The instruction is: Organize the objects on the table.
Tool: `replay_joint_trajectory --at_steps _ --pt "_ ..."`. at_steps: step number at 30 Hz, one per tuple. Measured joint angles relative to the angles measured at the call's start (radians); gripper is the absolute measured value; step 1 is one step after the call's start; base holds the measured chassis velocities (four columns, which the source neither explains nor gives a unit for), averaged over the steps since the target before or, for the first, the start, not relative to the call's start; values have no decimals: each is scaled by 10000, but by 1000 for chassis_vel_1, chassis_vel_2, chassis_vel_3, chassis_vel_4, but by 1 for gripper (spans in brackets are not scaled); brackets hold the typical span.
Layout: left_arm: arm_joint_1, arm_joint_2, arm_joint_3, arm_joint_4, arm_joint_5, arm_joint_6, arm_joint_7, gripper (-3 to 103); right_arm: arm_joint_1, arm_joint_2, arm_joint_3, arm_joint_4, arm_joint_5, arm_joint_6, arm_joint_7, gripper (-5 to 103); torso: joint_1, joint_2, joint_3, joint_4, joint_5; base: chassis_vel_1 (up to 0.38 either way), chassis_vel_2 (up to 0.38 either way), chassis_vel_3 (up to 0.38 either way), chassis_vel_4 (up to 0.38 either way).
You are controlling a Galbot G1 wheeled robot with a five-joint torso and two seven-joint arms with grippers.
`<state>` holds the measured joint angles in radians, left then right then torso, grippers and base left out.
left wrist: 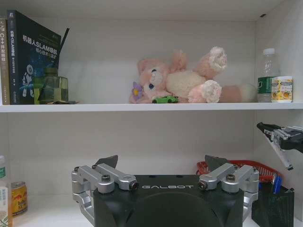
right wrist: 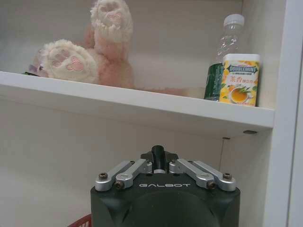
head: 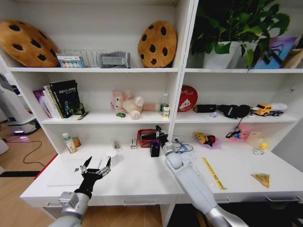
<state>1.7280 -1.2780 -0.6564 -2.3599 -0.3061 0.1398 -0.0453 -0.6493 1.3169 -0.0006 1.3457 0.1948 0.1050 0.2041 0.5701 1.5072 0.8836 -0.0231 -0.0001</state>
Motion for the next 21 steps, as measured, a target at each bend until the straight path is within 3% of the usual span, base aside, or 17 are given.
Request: replay_joint_trajectory --at_steps 21 --pt "0 0 0 0 0 0 0 100 -105 803 -70 -1372 -571 -1 384 8 -1 0 0 0 1 0 0 0 0"
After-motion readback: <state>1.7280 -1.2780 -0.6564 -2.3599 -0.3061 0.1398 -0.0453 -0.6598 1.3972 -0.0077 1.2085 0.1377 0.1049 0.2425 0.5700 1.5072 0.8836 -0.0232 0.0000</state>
